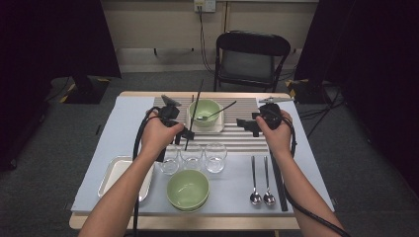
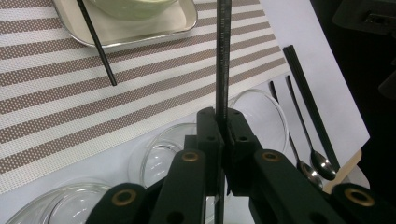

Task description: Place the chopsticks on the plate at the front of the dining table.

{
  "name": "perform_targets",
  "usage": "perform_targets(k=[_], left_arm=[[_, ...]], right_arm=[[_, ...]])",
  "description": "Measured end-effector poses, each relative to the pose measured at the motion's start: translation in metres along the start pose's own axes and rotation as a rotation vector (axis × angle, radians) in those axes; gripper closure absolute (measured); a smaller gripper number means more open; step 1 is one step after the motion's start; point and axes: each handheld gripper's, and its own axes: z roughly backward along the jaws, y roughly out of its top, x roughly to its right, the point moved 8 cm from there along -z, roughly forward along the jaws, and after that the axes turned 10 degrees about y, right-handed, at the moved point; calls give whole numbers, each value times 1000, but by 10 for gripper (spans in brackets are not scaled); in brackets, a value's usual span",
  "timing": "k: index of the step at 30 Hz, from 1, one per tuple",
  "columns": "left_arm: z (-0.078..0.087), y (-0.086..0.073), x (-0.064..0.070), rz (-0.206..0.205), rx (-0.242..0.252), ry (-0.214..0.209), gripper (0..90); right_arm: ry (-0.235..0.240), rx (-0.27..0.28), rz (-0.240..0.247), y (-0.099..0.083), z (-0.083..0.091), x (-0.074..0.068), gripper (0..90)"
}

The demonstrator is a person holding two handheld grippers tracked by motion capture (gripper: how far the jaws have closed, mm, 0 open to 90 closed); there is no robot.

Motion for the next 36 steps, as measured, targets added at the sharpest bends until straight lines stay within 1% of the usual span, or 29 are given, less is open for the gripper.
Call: perform_targets(k=[4,5,6,7,9,11,14,15,17,18,19,20,24,25,28,31,32,33,35,36], left_arm=[[1,1,-1,10,5,-1,866],[1,1,-2,6,6,4,866],[1,1,-1,14,7,0,866],[2,1,-3,3,4,-2,866],[2,1,-3,23,5,4,866],[2,2,-4,11,6,6,866],[3,2,-4,20,1,5,866],[3,2,-5,13,-1,7,866],[4,3,-5,19,5,8,866],[5,3,-5,15,4,6,866],[6,4,-4,26,4,2,866],[6,4,-6,15,7,11,866],[6,4,-8,20,7,18,866],[6,5,-7,30,7,11,866],[7,5,-10,26,6,15,866],[7,5,-11,28,5,11,866],[7,5,-11,26,-1,10,866],[6,6,-11,38,3,11,866],[5,7,-12,40,4,21,866],[5,7,-13,40,0,17,866]], right_arm=[[-4,-7,1,-3,3,4,238],[-10,-8,3,-4,3,5,238],[-12,-10,5,-5,4,5,238],[-8,-13,5,-6,4,6,238],[-2,-14,4,-8,4,6,238],[-4,-15,1,-10,5,8,238],[-5,-13,2,-13,6,10,238],[-6,-19,0,-14,7,11,238],[-9,-19,1,-16,8,13,238],[-12,-18,1,-17,8,14,238],[-13,-17,0,-17,9,15,239],[-13,-17,0,-18,9,16,238],[-13,-15,1,-21,10,18,239],[-14,-17,-1,-22,10,18,238],[-2,-18,0,-23,12,19,238],[-9,-17,-2,-25,14,21,238],[-10,-19,2,-27,14,22,238],[-13,-25,4,-29,15,23,239],[-7,-29,-6,-34,15,26,238],[-9,-32,-11,-36,15,28,238]])
